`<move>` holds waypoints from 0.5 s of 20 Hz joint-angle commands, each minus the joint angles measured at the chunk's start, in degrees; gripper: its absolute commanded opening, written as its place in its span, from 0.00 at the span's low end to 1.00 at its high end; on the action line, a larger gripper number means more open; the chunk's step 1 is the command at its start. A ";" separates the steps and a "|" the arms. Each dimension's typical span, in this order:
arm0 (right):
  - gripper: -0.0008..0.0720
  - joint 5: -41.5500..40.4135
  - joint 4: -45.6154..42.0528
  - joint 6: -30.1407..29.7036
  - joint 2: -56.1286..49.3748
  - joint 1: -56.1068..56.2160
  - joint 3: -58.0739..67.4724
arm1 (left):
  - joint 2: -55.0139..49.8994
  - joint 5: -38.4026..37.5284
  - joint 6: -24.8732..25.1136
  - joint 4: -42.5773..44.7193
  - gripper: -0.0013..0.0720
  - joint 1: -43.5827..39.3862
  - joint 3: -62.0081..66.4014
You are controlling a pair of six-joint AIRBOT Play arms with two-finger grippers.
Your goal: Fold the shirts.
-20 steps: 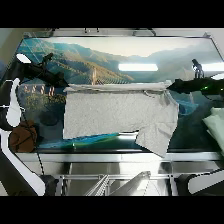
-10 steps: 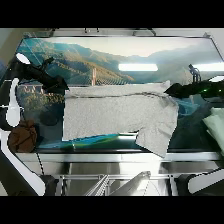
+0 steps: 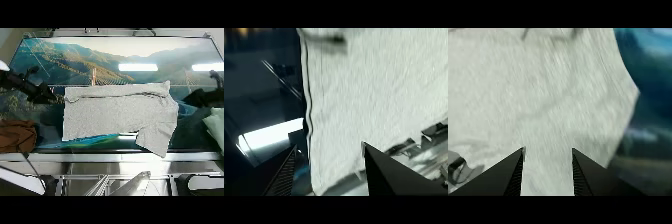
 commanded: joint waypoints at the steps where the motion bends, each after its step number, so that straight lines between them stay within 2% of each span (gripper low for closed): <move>1: 0.48 -4.44 -4.33 -1.36 10.29 -5.55 -12.20 | 12.15 5.25 1.92 -0.13 0.62 3.26 -19.58; 6: 0.48 -13.73 -4.48 1.18 15.82 -7.39 -26.88 | 21.86 10.45 2.14 0.55 0.62 2.93 -39.93; 10: 0.48 -14.12 -3.54 1.16 15.78 -7.39 -28.94 | 24.11 18.21 2.40 4.83 0.62 0.42 -47.98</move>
